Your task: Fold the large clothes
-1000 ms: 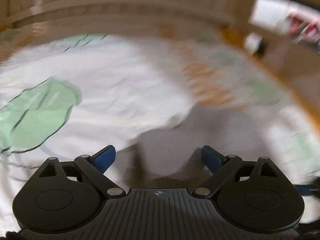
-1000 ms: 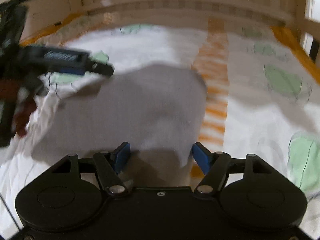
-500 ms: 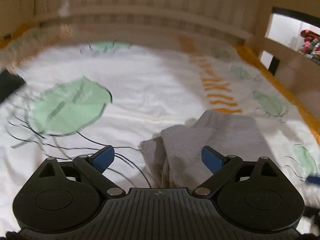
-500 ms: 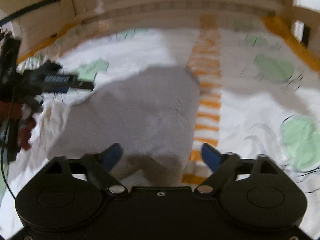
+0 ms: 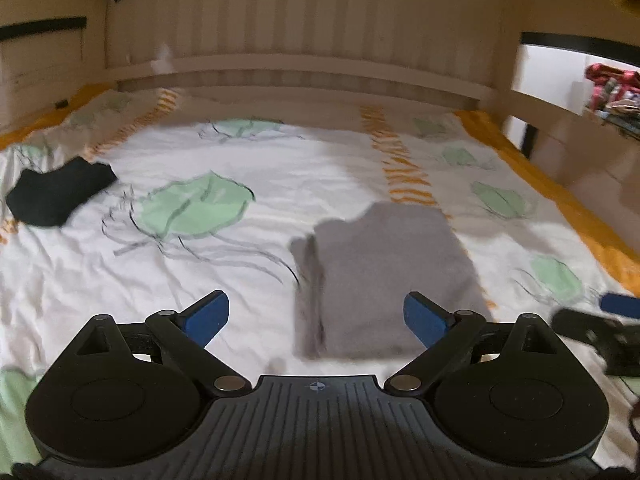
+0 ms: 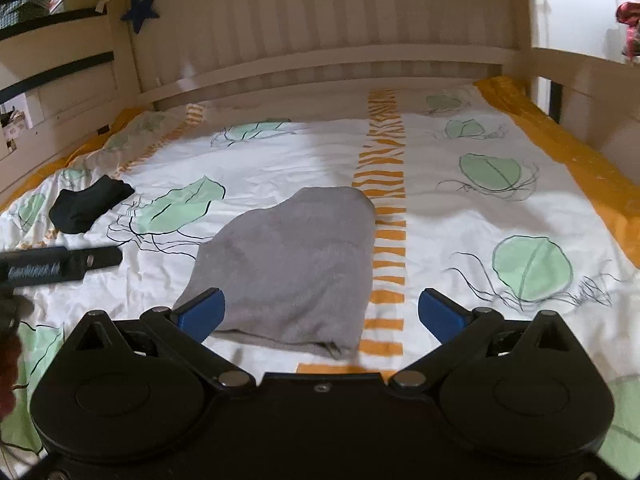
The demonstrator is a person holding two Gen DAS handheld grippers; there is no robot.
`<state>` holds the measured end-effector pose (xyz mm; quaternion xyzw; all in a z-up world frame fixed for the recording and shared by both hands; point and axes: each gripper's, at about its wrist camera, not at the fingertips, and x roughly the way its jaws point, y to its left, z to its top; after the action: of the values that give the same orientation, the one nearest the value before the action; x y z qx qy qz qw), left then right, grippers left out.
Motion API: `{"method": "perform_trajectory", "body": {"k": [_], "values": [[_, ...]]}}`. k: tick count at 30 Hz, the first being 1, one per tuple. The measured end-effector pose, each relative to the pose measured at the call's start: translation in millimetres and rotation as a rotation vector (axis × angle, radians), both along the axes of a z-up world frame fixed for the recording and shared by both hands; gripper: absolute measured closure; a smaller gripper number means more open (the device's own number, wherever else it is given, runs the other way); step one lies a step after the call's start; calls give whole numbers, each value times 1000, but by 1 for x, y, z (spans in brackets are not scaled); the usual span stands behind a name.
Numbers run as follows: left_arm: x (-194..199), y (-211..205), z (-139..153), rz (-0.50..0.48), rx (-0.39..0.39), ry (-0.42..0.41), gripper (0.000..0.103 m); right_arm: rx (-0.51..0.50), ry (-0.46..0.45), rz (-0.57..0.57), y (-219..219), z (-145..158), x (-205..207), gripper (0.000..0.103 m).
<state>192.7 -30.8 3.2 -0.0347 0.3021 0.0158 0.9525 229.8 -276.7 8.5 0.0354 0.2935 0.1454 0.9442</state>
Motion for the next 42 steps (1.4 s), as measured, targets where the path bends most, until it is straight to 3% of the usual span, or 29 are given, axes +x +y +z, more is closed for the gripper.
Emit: {"method": "perform_trajectory", "body": {"k": [5, 13, 21, 42], "values": [[-21, -4, -4, 0, -15, 41, 8, -24, -33, -27, 3, 0, -27, 1], [-49, -18, -14, 14, 27, 63, 8, -13, -68, -54, 2, -15, -55, 1], [-55, -26, -28, 22, 37, 99, 8, -33, -32, -72, 7, -31, -56, 1], [-51, -28, -36, 17, 59, 136, 8, -16, -14, -90, 4, -36, -55, 1]]}}
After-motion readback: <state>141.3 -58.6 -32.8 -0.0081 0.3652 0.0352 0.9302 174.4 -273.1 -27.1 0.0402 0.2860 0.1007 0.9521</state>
